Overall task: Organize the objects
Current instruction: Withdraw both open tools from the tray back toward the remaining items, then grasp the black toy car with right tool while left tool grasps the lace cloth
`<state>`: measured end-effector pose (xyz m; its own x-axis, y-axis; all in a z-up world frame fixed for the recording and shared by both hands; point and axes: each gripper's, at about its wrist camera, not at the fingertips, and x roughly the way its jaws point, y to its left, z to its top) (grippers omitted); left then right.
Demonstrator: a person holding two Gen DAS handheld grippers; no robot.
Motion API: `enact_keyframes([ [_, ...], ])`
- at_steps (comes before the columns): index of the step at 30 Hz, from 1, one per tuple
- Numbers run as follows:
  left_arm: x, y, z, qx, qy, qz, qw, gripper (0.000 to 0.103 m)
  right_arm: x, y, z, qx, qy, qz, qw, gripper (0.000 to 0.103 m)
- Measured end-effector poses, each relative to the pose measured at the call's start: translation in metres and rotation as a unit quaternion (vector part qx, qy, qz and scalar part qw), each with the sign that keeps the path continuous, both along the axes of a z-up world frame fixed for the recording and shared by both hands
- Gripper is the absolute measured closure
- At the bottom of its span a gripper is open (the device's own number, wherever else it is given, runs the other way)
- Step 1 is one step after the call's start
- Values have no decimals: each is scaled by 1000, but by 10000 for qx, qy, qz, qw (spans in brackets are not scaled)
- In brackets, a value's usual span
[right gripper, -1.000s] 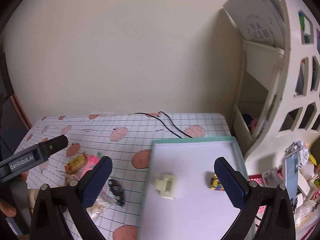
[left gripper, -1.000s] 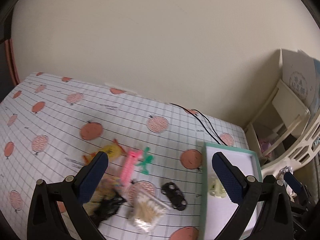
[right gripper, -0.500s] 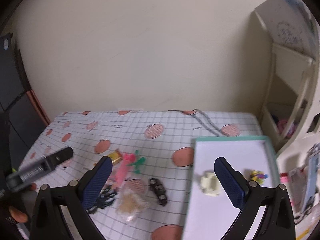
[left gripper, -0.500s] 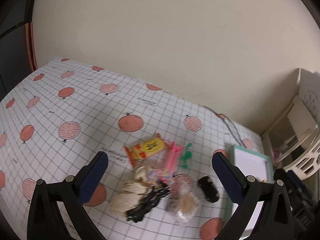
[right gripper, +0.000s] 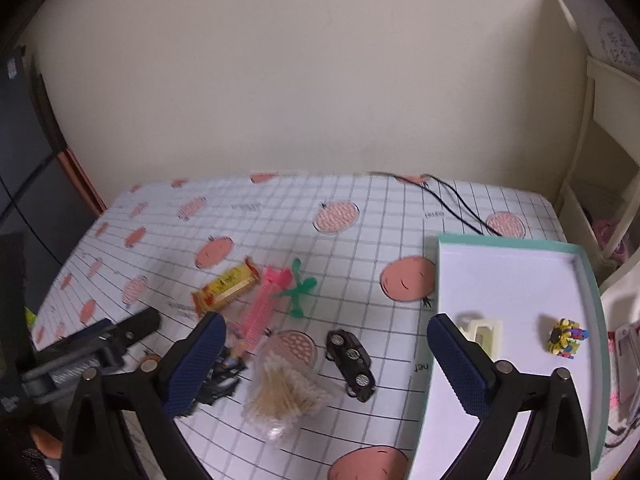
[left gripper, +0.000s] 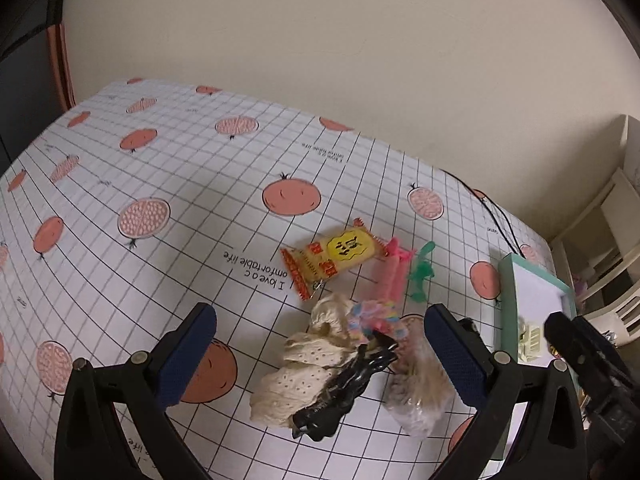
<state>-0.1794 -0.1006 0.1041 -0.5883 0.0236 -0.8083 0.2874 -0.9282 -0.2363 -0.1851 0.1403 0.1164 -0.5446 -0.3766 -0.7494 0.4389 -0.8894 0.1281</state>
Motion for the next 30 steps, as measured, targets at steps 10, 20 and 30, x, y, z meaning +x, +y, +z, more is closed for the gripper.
enact_keyframes([
  [10,-7,-8,-35,196,-525,142,9983,0,-13,-4,-41,369,-377,-17,9986,18],
  [20,-12,-10,-55,328,-758,120,9965,6,-22,-5,-64,539,-590,4,9968,27],
  [30,-14,-7,-66,326,-909,167,9952,14,-30,-5,-79,600,-745,-4,9954,37],
])
